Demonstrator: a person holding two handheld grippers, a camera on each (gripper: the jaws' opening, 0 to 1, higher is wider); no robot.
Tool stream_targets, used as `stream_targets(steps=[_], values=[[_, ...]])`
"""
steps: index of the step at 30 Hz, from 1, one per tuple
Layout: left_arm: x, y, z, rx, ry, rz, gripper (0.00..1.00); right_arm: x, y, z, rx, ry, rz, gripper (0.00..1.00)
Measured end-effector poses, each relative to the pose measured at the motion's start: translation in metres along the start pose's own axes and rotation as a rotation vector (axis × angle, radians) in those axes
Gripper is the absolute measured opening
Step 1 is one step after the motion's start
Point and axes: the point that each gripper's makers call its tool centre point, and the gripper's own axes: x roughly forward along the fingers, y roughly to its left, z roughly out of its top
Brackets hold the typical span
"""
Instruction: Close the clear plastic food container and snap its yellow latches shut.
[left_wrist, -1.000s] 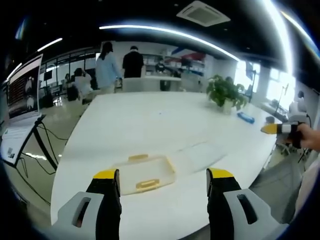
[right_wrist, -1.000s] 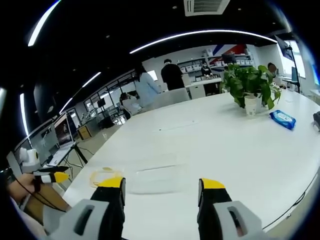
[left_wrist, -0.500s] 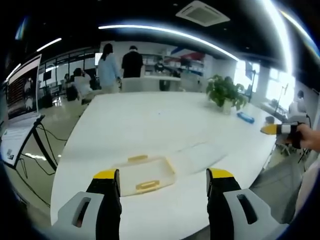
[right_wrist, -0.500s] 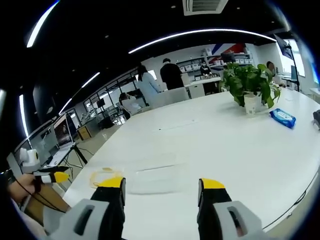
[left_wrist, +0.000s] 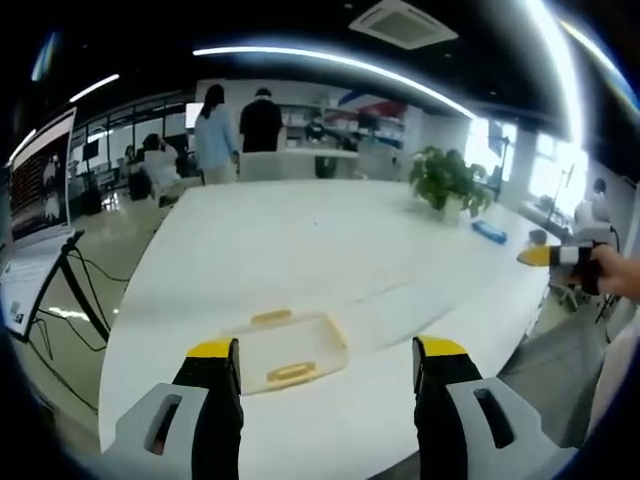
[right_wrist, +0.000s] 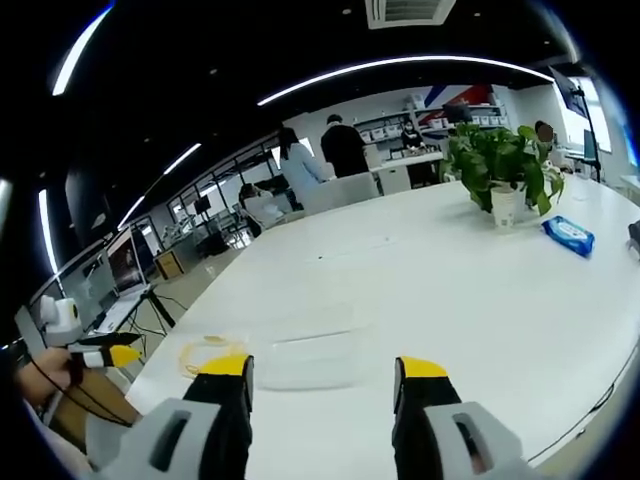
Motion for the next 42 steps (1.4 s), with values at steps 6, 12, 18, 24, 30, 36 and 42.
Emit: stream_targets(steps=[6, 12, 18, 24, 30, 36, 42], values=[[0.008, 0.001, 0.003, 0.000, 0.000, -0.007, 0.68, 0.005, -0.003, 0.004, 0.003, -0.001, -0.003, 0.55], [0.015, 0.002, 0.001, -0.009, 0.004, -0.009, 0.68, 0.012, -0.002, 0.007, 0.004, 0.002, -0.002, 0.55], [0.028, 0.003, 0.001, -0.015, 0.014, -0.021, 0.68, 0.023, 0.000, 0.010, 0.009, 0.003, -0.001, 0.55], [0.041, 0.002, 0.012, -0.012, 0.002, -0.033, 0.68, 0.037, 0.003, 0.015, 0.005, 0.006, 0.014, 0.55], [0.053, 0.004, 0.022, -0.012, -0.010, -0.037, 0.68, 0.049, 0.004, 0.021, 0.008, 0.001, 0.021, 0.55], [0.066, 0.004, 0.026, -0.007, -0.005, -0.051, 0.67, 0.059, 0.001, 0.029, -0.004, -0.012, 0.026, 0.54], [0.075, 0.001, 0.031, -0.004, -0.010, -0.065, 0.67, 0.067, -0.001, 0.040, -0.020, -0.023, 0.029, 0.54]])
